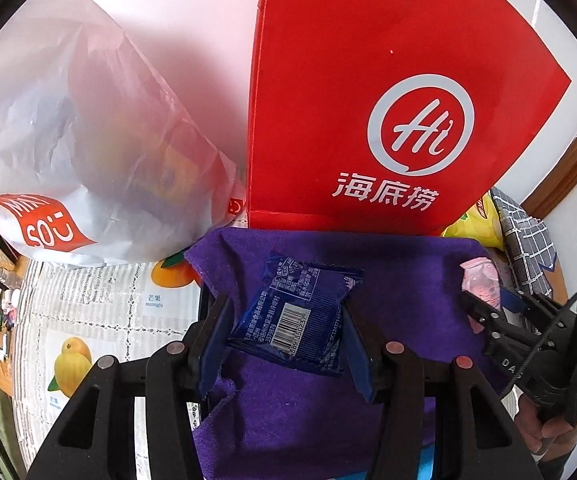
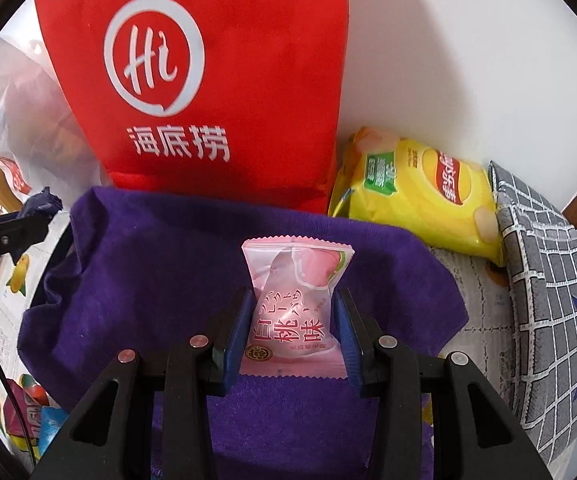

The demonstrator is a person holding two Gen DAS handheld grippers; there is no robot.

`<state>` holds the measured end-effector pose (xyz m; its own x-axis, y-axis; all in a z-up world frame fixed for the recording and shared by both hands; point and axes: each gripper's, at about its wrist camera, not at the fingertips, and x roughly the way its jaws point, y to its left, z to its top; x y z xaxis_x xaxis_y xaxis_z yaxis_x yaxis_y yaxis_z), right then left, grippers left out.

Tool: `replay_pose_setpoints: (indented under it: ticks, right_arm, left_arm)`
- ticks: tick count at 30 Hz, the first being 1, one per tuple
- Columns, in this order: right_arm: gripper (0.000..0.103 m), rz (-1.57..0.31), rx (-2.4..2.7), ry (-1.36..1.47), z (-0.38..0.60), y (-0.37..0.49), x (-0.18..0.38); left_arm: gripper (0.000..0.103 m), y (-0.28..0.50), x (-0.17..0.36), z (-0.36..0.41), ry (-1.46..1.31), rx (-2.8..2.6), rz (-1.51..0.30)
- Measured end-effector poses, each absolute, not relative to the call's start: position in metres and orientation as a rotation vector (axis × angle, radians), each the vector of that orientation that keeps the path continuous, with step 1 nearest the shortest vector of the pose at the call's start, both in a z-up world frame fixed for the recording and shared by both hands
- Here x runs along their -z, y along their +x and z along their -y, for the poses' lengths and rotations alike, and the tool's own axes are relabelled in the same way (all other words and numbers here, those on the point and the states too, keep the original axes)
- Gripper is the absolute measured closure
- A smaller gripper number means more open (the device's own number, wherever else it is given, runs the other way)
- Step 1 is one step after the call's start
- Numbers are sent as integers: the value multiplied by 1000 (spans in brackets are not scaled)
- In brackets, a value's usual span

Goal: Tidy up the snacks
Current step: 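Open the right tool over the towel while the left tool releases the blue packet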

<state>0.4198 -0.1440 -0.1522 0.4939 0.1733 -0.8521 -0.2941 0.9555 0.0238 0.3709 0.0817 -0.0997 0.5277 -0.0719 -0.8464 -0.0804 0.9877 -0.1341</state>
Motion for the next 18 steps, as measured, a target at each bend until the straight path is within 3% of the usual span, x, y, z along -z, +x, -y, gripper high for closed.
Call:
replay_pose_setpoints:
  ticks: [18]
  right_arm:
    - [61, -1020, -310, -148, 142, 419, 153]
  left_arm:
    - [52, 373, 107, -72, -140, 11, -1039]
